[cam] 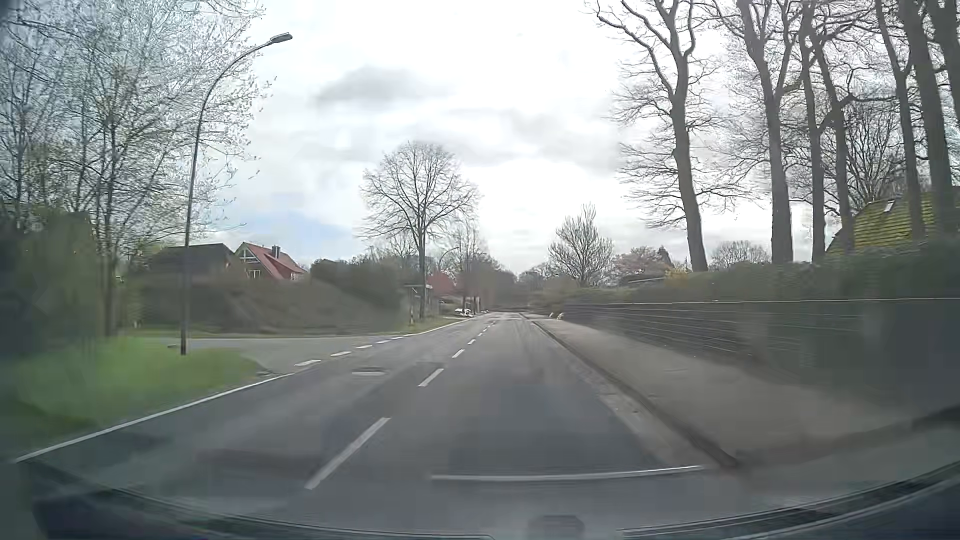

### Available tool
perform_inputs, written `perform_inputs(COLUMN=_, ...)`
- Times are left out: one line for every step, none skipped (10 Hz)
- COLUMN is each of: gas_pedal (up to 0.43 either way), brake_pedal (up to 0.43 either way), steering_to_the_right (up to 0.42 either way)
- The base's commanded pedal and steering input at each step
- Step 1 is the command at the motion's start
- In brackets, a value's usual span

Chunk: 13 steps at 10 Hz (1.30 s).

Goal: Follow the waypoints while adhering to traffic rules and regulations

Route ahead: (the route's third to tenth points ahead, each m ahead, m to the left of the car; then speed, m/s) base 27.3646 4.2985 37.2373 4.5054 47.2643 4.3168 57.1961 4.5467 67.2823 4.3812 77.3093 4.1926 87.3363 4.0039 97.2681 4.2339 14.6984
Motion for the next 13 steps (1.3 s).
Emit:
perform_inputs(gas_pedal=0.039, brake_pedal=0.000, steering_to_the_right=-0.004)
perform_inputs(gas_pedal=0.039, brake_pedal=0.000, steering_to_the_right=-0.004)
perform_inputs(gas_pedal=0.039, brake_pedal=0.000, steering_to_the_right=-0.004)
perform_inputs(gas_pedal=0.039, brake_pedal=0.000, steering_to_the_right=-0.003)
perform_inputs(gas_pedal=0.047, brake_pedal=0.000, steering_to_the_right=-0.003)
perform_inputs(gas_pedal=0.047, brake_pedal=0.000, steering_to_the_right=-0.003)
perform_inputs(gas_pedal=0.047, brake_pedal=0.006, steering_to_the_right=-0.003)
perform_inputs(gas_pedal=0.047, brake_pedal=0.000, steering_to_the_right=-0.002)
perform_inputs(gas_pedal=0.047, brake_pedal=0.000, steering_to_the_right=-0.002)
perform_inputs(gas_pedal=0.047, brake_pedal=0.000, steering_to_the_right=-0.002)
perform_inputs(gas_pedal=0.047, brake_pedal=0.000, steering_to_the_right=-0.002)
perform_inputs(gas_pedal=0.047, brake_pedal=0.000, steering_to_the_right=-0.002)
perform_inputs(gas_pedal=0.047, brake_pedal=0.000, steering_to_the_right=-0.002)
